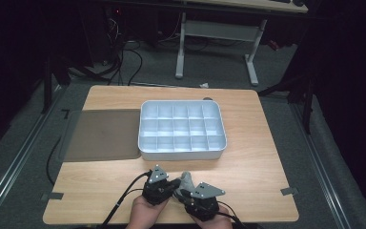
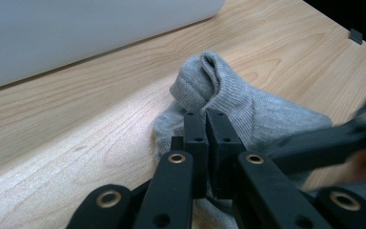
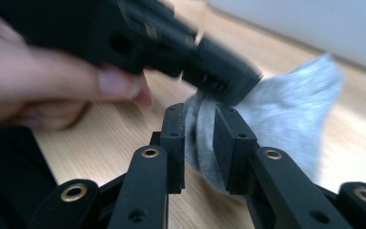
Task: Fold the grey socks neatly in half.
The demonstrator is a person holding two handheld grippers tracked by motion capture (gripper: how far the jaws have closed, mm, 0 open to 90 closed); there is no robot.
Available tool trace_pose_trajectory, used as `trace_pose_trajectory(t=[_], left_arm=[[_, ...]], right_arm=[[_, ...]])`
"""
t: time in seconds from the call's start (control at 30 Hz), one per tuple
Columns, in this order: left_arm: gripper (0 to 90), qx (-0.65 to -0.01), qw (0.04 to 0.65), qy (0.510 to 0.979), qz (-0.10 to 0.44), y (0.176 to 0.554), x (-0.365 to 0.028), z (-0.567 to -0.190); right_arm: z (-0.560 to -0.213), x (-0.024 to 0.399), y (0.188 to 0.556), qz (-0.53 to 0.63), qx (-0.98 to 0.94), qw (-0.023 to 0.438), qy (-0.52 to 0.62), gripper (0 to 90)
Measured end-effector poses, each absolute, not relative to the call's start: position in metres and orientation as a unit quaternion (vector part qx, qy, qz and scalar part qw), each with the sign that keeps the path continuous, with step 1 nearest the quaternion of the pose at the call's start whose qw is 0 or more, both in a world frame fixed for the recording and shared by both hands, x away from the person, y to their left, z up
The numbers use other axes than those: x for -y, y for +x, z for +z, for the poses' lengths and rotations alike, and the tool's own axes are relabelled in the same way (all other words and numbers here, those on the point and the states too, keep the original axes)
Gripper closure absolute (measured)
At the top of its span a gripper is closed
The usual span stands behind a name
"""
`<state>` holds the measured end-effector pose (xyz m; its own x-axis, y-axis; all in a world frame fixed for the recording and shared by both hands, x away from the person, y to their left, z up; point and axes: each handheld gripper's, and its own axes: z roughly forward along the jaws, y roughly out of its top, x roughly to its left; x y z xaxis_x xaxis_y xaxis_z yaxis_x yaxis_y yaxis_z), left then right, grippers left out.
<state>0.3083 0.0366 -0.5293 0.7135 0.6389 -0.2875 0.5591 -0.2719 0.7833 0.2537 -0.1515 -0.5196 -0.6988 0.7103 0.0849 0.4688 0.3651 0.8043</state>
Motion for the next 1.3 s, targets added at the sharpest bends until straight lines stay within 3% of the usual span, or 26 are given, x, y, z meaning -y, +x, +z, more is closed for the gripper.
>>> trace_pose_trajectory(t=[0.17, 0.37, 0.73, 1.0, 1.2, 1.3], left_arm=[[86.9, -0.375, 0.472, 0.797, 0.043, 0.308, -0.037, -0.529], [86.2, -0.372, 0.473, 0.798, 0.044, 0.308, -0.036, -0.529], [86.8, -0.362, 0.465, 0.805, 0.06, 0.306, -0.036, -0.53], [81.9, -0.337, 0.487, 0.803, 0.064, 0.29, -0.027, -0.512], [84.1, -0.338, 0.456, 0.82, 0.07, 0.29, -0.018, -0.526], [85.2, -0.338, 0.441, 0.825, 0.099, 0.29, -0.02, -0.527]], right_arm=[[-0.502, 0.171, 0.253, 0.451, -0.787, 0.179, 0.381, 84.0], [-0.503, 0.177, 0.258, 0.45, -0.786, 0.175, 0.387, 87.0], [-0.526, 0.177, 0.265, 0.398, -0.807, 0.161, 0.405, 87.0], [-0.528, 0.177, 0.265, 0.398, -0.806, 0.162, 0.406, 86.8], [-0.529, 0.178, 0.265, 0.403, -0.804, 0.159, 0.407, 86.8], [-0.529, 0.179, 0.265, 0.405, -0.804, 0.157, 0.407, 86.7]])
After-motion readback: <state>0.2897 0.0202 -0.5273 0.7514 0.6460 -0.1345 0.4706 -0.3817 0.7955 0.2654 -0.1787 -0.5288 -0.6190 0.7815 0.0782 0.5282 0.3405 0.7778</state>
